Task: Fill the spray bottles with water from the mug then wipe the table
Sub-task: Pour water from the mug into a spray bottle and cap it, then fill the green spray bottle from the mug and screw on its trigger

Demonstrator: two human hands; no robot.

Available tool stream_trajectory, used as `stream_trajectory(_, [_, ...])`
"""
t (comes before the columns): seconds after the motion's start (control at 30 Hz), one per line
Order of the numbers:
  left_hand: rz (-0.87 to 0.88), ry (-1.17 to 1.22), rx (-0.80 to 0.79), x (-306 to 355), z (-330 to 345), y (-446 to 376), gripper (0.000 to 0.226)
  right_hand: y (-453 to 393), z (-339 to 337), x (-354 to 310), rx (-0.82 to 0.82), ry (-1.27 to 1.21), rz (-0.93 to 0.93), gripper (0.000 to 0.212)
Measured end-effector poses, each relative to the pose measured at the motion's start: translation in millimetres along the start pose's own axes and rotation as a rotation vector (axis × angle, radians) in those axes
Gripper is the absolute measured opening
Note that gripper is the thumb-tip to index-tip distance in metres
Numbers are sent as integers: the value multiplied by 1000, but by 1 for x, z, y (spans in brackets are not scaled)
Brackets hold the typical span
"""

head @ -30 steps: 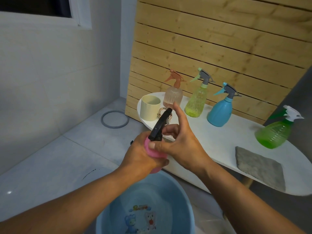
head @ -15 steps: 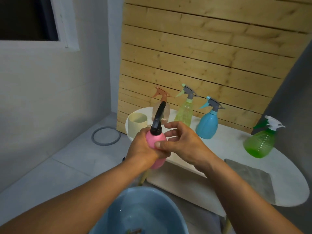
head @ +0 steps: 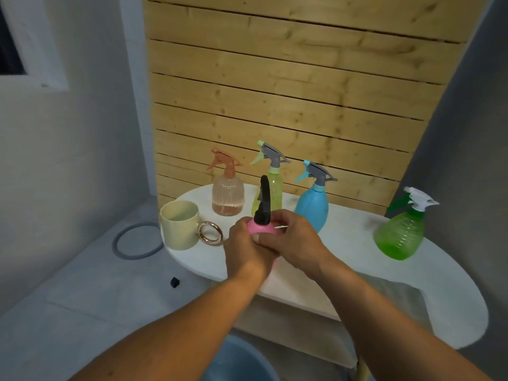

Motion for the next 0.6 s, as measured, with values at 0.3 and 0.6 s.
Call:
stream_trajectory(0.3, [-51,-162,-126,-5,3,-1,90,-8,-10,10,-64,-89,-3,39])
stream_trajectory(0.6, [23,-184,-340,-10,-15,-3,117,-1,-22,-4,-21,-70,-24,29])
Point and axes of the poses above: each hand's wrist, its own y-axis away from the middle knuckle, its own z-axis out of the palm, x = y × z, the point moved 5 cm from there along -y, towards the middle knuckle, and after that the axes turned 6 degrees about z, right-handed, at the moved point
